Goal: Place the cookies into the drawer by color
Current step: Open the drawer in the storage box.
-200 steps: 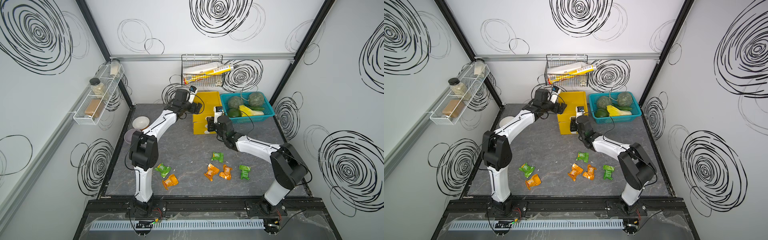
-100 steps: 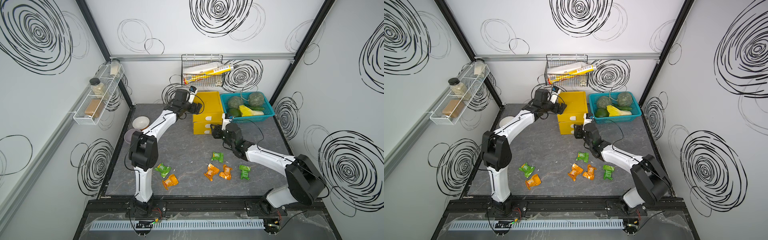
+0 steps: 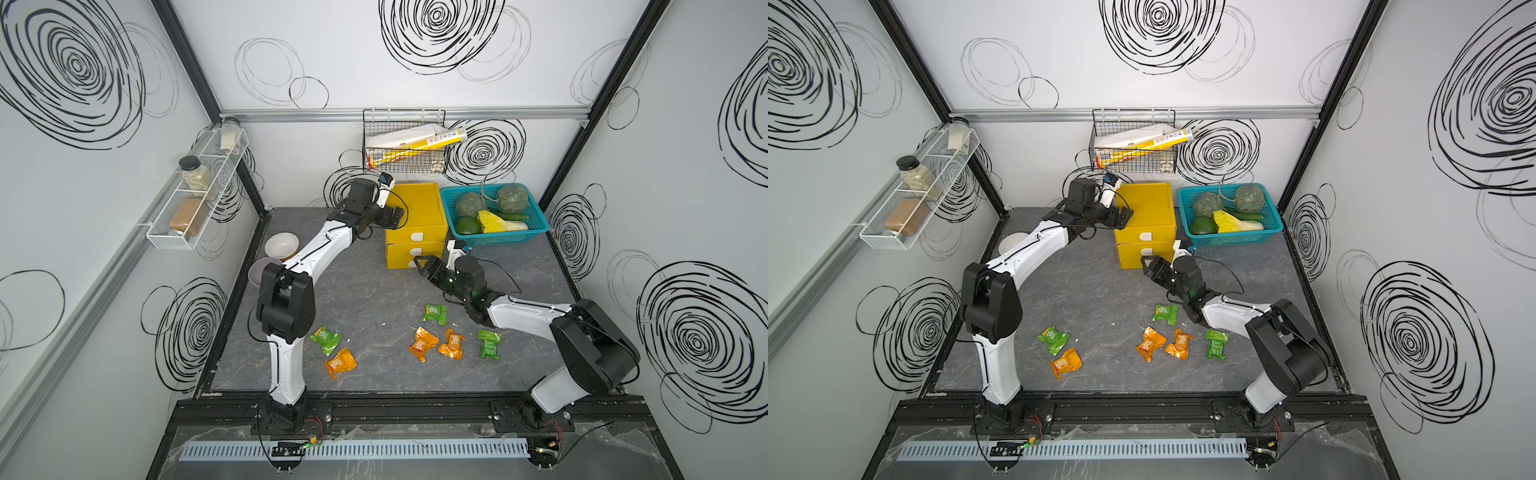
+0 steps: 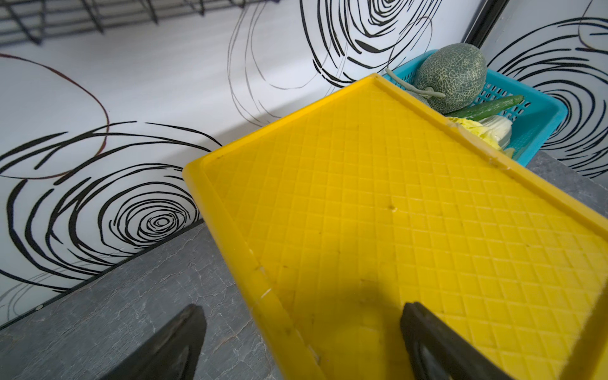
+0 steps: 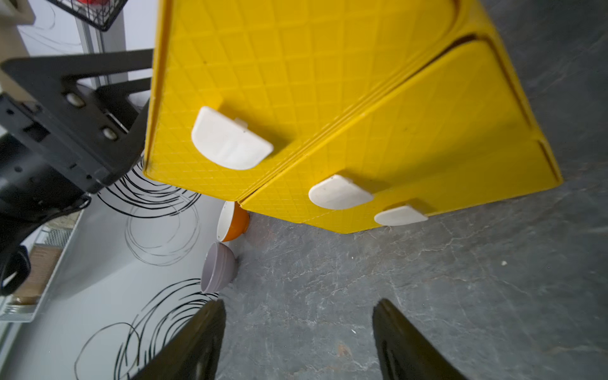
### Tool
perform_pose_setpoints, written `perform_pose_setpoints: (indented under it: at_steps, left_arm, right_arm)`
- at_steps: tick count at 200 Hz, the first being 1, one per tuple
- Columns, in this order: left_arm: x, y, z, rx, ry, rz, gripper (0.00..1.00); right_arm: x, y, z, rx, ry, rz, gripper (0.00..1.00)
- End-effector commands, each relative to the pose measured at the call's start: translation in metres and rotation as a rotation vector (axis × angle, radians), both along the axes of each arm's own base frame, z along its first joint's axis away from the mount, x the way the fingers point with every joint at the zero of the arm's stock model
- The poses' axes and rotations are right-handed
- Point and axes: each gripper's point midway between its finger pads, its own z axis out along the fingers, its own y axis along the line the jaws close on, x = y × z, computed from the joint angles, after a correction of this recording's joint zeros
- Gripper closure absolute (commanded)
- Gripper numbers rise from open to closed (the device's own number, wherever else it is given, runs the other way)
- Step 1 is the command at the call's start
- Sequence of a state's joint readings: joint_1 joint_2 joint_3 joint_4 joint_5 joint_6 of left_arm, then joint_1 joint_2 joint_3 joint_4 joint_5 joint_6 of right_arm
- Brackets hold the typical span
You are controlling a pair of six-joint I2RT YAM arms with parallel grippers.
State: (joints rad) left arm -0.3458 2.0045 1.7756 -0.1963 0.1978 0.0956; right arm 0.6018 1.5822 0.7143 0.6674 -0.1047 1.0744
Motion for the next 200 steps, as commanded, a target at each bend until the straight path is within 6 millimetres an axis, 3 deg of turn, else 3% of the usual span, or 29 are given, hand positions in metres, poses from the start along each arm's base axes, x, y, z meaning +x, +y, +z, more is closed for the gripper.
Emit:
perform_pose_setpoints:
  at_steps: [1, 61, 92, 160, 200]
  left_arm:
    - [-0.014, 0.005, -0.015, 0.036, 0.063, -0.008, 0.01]
    - [-0.014, 0.004, -0.014, 0.035, 0.062, -0.008, 0.01]
    - [-0.014, 0.004, -0.014, 0.033, 0.06, -0.01, 0.01]
    - [-0.014, 0.004, -0.014, 0.032, 0.061, -0.01, 0.01]
    - [-0.014, 0.004, -0.013, 0.029, 0.06, -0.011, 0.01]
  right_arm:
    - [0.001, 0.008, 0.018, 0.153, 0.012, 0.026, 0.23]
    - [0.021, 0.006, 0.002, 0.283, 0.103, -0.005, 0.32]
    - [0.031, 0.009, -0.004, 0.32, 0.13, -0.016, 0.32]
    - [0.05, 0.016, 0.001, 0.415, 0.126, -0.025, 0.32]
    - [0.054, 0.012, -0.009, 0.462, 0.15, -0.05, 0.34]
